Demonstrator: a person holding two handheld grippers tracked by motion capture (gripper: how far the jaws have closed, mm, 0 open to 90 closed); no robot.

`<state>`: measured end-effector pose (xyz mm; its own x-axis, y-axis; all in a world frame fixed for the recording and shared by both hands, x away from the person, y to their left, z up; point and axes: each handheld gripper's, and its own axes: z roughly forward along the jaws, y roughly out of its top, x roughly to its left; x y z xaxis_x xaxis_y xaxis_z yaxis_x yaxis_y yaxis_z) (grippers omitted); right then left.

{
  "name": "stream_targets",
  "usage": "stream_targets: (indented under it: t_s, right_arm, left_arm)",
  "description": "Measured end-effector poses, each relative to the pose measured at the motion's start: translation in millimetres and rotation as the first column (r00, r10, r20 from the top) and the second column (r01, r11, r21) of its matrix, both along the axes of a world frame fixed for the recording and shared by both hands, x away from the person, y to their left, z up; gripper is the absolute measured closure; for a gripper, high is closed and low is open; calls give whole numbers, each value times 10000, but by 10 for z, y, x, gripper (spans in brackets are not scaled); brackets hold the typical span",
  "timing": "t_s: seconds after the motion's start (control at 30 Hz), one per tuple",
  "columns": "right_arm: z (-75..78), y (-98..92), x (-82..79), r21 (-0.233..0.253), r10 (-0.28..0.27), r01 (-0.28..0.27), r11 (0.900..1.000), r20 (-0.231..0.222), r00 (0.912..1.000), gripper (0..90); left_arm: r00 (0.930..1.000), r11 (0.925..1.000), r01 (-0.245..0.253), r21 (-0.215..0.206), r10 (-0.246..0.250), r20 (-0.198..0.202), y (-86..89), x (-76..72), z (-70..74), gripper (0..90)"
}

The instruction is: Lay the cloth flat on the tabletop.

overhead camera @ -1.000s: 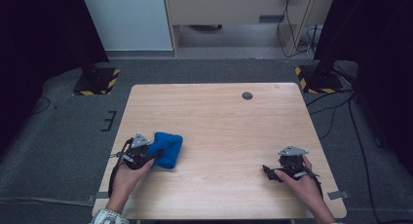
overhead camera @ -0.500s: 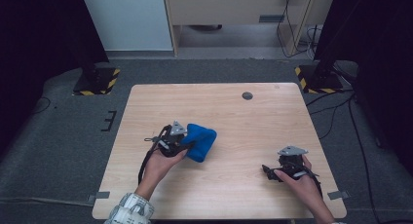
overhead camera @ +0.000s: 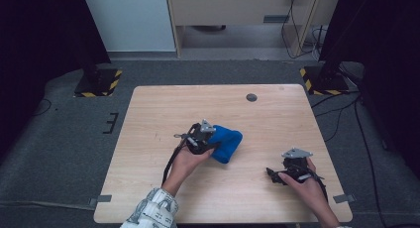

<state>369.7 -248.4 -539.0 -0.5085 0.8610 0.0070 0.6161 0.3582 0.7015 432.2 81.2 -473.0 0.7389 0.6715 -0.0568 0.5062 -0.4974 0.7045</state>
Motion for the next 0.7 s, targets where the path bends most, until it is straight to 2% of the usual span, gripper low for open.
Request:
stream_targets:
  t_s: [0.03, 0.07, 0.1, 0.13, 0.17, 0.3, 0.33, 0.4, 0.43, 0.47, 0.5, 0.53, 0.57, 0.6, 0.63, 0.67, 0.7]
  right_arm:
    - [0, 1, -1, 6, -25, 25, 10000, -8, 10000, 3]
    - [0, 1, -1, 6, -25, 25, 10000, -8, 10000, 3]
    - [1, 2, -1, 10, -34, 34, 10000, -12, 10000, 2]
    - [1, 2, -1, 9, -33, 33, 10000, -14, 10000, 3]
    - [1, 4, -1, 15, -48, 48, 10000, -15, 10000, 2]
    - [1, 10, 6, 12, -96, 96, 10000, -8, 10000, 5]
    - [1, 23, 17, -41, -144, 144, 9999, 46, 9999, 7]
    - [2, 31, 23, -30, -111, 111, 9999, 53, 9999, 11]
    - [3, 34, 25, -4, -91, 91, 10000, 41, 10000, 20]
    - [6, 33, 29, -15, -46, 46, 10000, 82, 10000, 36]
    - [15, 36, 31, -45, -49, 49, 10000, 113, 9999, 55]
    - [15, 36, 31, -45, -49, 49, 10000, 113, 9999, 55]
    - [22, 36, 33, -151, 31, -27, 9999, 224, 9997, 70]
    - [41, 54, 26, -332, 132, -118, 9994, 439, 9990, 90]
    - [46, 62, 22, -311, 205, -190, 9993, 468, 9987, 95]
    - [53, 74, 16, -285, 245, -231, 9993, 492, 9985, 103]
    - [60, 86, 9, -286, 314, -300, 9991, 524, 9981, 110]
  left_arm:
    - [9998, 10000, 75, -41, -75, -176, -62, 20, -49, 692]
    - [9998, 10000, 75, -41, -75, -176, -62, 20, -49, 692]
    - [9992, 9997, 222, 123, -218, -324, -133, 26, -109, 690]
    - [9992, 9997, 222, 123, -218, -324, -133, 26, -109, 690]
    - [9991, 9987, 318, 398, -306, -295, -195, 19, -163, 686]
    - [9990, 9989, 270, 389, -256, -354, -236, 39, -253, 659]
    - [9994, 9977, 231, 630, -214, -267, -261, 46, -302, 558]
    - [9996, 9977, 230, 641, -217, -195, -269, 47, -318, 419]
    - [9999, 9994, -15, 351, 19, -120, -259, 53, -324, 333]
    - [9999, 9994, -15, 351, 19, -120, -259, 53, -324, 290]
    - [10000, 10000, 10, -98, -11, -61, -237, 55, -295, 251]
    - [10000, 10000, 10, -98, -11, -61, -237, 55, -295, 210]
    - [9998, 9992, -74, -386, 80, 157, -212, 52, -253, 210]
    - [9995, 9969, -106, -783, 130, 299, -172, 45, -190, 150]
    - [9990, 9948, -143, -1011, 184, 397, -144, 38, -154, 139]
    - [9990, 9948, -143, -1011, 184, 397, -144, 38, -154, 131]
    - [9985, 9911, -162, -1323, 229, 491, -97, 27, -98, 126]
